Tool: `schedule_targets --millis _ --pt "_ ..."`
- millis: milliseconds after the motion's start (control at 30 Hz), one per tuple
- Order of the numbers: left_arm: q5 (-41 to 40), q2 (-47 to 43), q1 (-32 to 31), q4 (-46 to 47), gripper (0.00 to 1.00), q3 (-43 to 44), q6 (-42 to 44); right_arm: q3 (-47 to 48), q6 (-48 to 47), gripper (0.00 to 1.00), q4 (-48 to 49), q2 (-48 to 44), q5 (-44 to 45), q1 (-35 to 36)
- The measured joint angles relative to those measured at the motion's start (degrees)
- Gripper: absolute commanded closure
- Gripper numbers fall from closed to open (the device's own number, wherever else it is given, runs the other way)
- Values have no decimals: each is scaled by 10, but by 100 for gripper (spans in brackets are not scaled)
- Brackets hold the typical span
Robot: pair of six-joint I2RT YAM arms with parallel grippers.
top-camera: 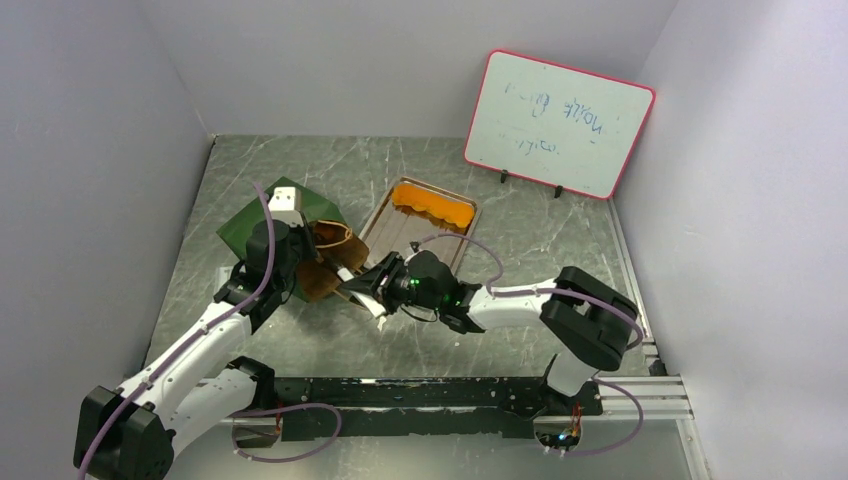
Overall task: Take the fake bread out of the paper bag
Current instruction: Take out the fake bread from the paper bag.
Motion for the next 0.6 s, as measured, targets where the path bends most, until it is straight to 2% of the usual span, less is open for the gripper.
schedule_targets --millis 600 --pt "6 1 0 13 93 -9 -2 20 54 56 85 84 -15 -17"
